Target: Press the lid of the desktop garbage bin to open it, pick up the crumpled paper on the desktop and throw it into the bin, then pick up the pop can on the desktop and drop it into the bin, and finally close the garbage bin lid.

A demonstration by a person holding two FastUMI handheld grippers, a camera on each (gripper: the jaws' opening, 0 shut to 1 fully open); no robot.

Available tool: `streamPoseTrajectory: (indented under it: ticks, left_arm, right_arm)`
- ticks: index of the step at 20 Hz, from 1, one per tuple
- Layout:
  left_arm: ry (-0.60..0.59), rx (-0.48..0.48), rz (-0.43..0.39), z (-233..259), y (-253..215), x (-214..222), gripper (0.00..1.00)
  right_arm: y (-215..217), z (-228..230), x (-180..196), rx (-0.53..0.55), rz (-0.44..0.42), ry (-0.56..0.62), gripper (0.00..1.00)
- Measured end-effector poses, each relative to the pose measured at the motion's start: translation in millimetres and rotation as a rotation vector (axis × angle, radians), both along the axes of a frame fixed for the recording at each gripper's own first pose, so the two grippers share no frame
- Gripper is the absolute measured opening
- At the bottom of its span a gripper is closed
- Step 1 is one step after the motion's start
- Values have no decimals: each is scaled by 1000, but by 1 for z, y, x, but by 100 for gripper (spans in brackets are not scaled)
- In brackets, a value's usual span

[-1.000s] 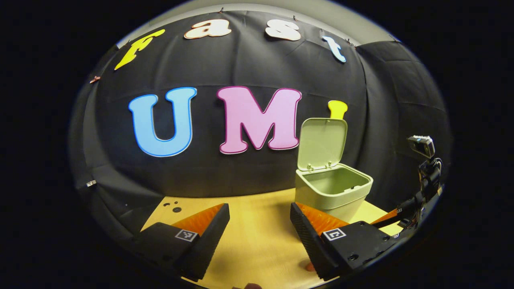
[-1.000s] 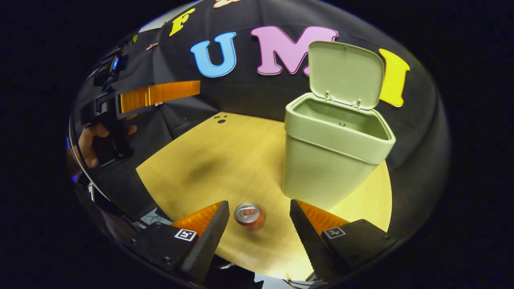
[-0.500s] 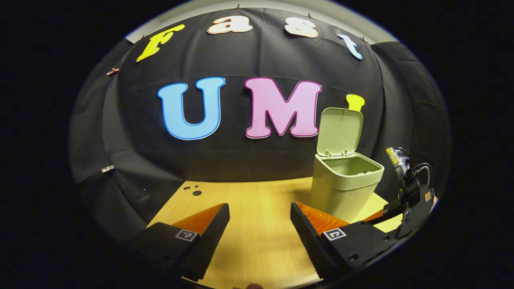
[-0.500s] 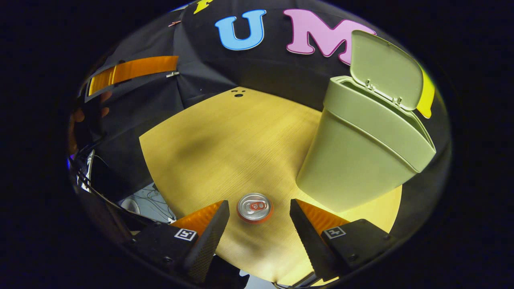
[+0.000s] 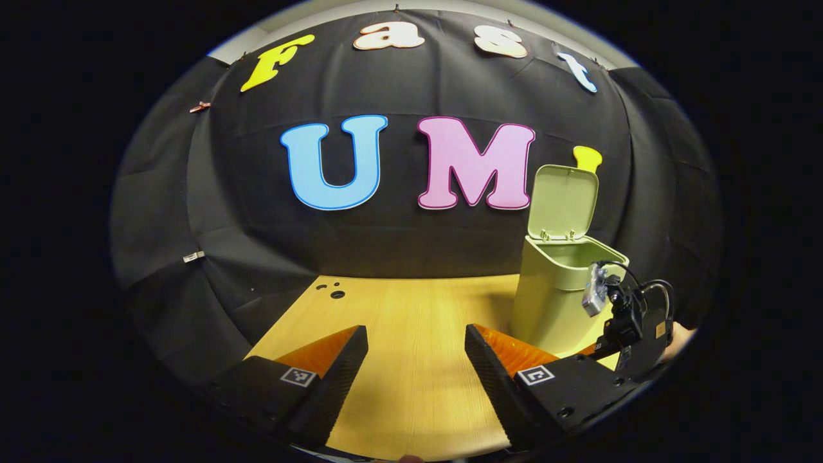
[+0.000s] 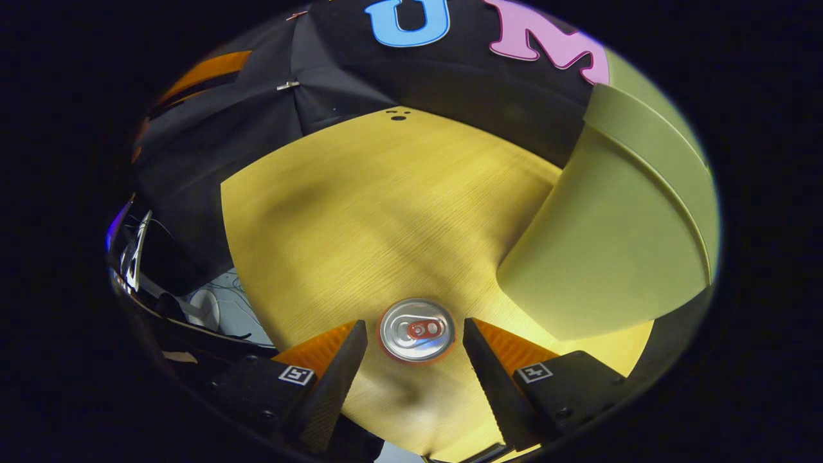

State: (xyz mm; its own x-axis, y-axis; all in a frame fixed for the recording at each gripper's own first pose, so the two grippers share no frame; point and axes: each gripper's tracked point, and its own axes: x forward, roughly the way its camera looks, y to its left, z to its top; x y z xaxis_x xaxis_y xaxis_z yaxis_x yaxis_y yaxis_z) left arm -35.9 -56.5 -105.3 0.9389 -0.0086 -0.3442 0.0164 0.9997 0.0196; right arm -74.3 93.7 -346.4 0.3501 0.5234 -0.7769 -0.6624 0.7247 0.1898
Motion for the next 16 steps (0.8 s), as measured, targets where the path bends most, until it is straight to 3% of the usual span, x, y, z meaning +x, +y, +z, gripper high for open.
streamPoseTrajectory:
  ticks: [6, 8, 10, 16]
  left_arm:
    - [5, 5, -5, 0, 0, 2, 97]
    - [5, 5, -11, 0, -1, 2, 97]
    - [6, 8, -15, -1, -2, 2, 97]
    - [9, 4, -25, -2, -3, 8, 98]
  right_arm:
    - [1, -9, 3, -8, -4, 6, 99]
    - [2, -12, 0, -1, 12, 22, 96]
    - [3, -11, -2, 5, 28, 50, 87]
    - [4, -1, -2, 23, 44, 42, 86]
